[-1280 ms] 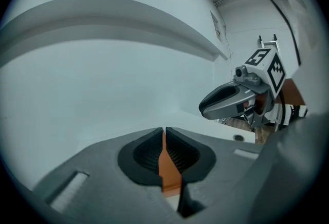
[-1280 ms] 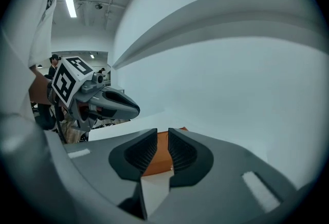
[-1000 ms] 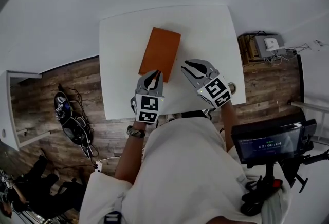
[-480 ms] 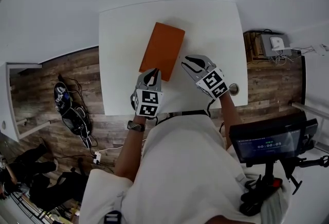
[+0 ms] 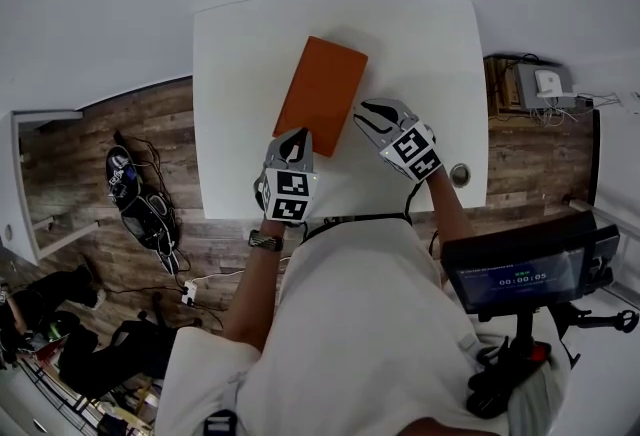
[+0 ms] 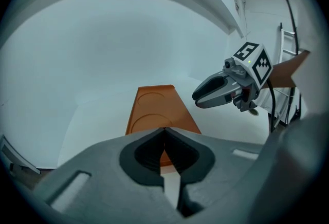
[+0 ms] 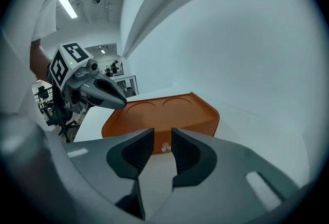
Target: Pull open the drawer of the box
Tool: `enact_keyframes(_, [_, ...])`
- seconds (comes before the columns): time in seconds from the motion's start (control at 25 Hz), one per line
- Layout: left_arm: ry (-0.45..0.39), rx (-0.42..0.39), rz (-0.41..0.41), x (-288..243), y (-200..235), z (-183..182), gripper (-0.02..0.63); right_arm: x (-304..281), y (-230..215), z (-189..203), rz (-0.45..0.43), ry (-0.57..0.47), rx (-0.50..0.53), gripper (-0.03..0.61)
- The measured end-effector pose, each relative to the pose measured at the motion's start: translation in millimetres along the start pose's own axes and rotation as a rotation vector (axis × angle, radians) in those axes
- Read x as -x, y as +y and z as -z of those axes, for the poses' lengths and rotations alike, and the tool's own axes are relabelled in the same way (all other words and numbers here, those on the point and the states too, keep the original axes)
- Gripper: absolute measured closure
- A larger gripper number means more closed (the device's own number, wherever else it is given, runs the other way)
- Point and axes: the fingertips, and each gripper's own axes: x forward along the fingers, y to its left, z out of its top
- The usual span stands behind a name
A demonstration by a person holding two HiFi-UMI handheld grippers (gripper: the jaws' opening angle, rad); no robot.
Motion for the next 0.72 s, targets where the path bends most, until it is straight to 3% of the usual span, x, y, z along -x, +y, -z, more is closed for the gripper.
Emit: enact_keyframes(0.72, [0.077, -0.104, 0.002, 9, -17, 12, 0.607, -12, 11, 18, -0.039, 0.036, 0.083, 0.448])
